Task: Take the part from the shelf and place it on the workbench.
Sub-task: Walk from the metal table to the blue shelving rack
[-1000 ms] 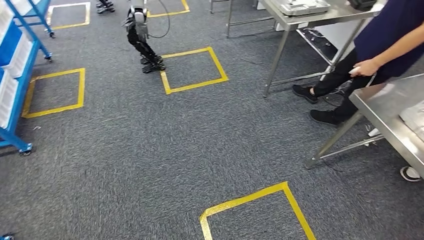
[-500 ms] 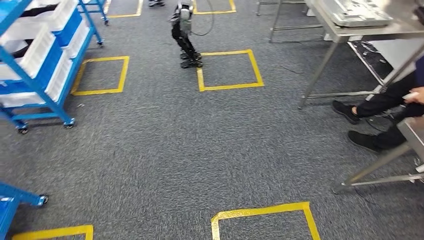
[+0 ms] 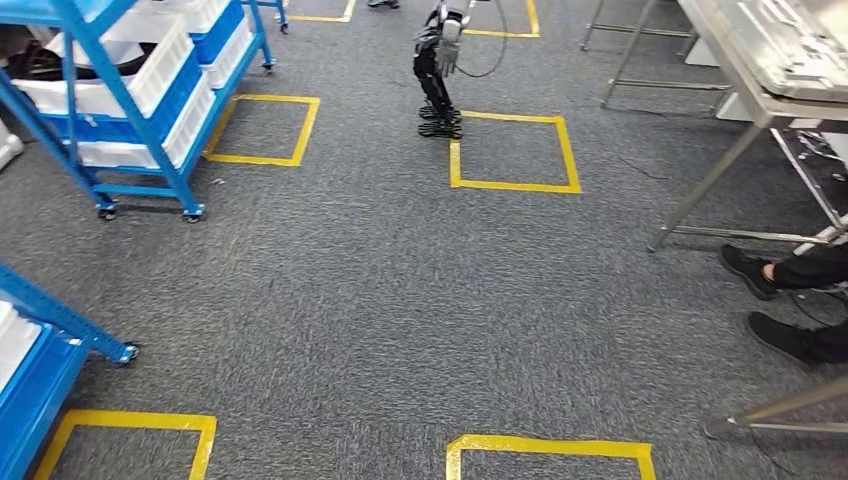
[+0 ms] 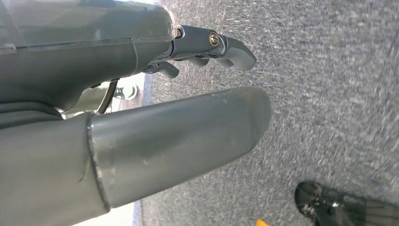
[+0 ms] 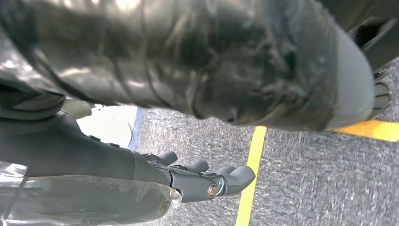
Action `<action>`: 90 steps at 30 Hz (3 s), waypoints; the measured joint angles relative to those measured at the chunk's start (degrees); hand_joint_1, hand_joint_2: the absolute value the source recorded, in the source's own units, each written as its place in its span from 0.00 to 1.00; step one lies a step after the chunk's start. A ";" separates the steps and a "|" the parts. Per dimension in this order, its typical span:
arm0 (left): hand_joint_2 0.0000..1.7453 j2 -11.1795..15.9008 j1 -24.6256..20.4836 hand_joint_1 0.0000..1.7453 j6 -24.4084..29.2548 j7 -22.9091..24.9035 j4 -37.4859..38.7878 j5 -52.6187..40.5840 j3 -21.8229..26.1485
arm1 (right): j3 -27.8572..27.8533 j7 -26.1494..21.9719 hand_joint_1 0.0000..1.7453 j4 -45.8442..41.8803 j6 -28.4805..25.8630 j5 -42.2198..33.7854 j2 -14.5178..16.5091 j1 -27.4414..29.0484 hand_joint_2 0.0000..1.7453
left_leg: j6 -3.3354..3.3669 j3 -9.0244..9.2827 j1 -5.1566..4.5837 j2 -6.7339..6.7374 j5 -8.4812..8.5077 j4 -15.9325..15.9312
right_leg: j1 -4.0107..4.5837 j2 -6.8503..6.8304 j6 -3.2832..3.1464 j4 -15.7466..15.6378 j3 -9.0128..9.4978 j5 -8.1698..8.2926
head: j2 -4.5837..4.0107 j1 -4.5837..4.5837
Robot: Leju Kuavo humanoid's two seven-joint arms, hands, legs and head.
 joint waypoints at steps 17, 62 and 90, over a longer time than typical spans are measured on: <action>0.00 -0.10 0.15 0.00 -0.12 0.35 0.00 0.02 -0.06 | 0.00 0.00 0.00 0.20 -0.01 0.57 0.31 0.25 0.00 | -3.71 -5.70 0.78 1.91 -4.64 11.70 | 0.39 -2.94 -2.66 -19.06 7.89 9.94 | 0.00 0.08; 0.00 0.32 0.24 0.00 0.01 0.44 0.00 -0.25 -0.24 | 0.01 -0.04 0.00 0.36 0.57 0.95 0.78 -0.01 0.00 | -0.27 1.11 0.67 -0.42 1.23 -1.63 | -0.34 0.11 0.13 -1.44 0.86 1.70 | 0.01 -0.03; 0.00 0.31 0.34 0.00 -0.21 0.95 -0.02 -0.40 -0.32 | 0.02 -0.02 0.00 0.36 0.60 0.95 0.96 -0.04 0.00 | 0.07 1.17 0.50 1.74 0.75 -1.20 | -0.22 -0.26 0.38 -4.31 2.51 1.29 | -0.01 -0.11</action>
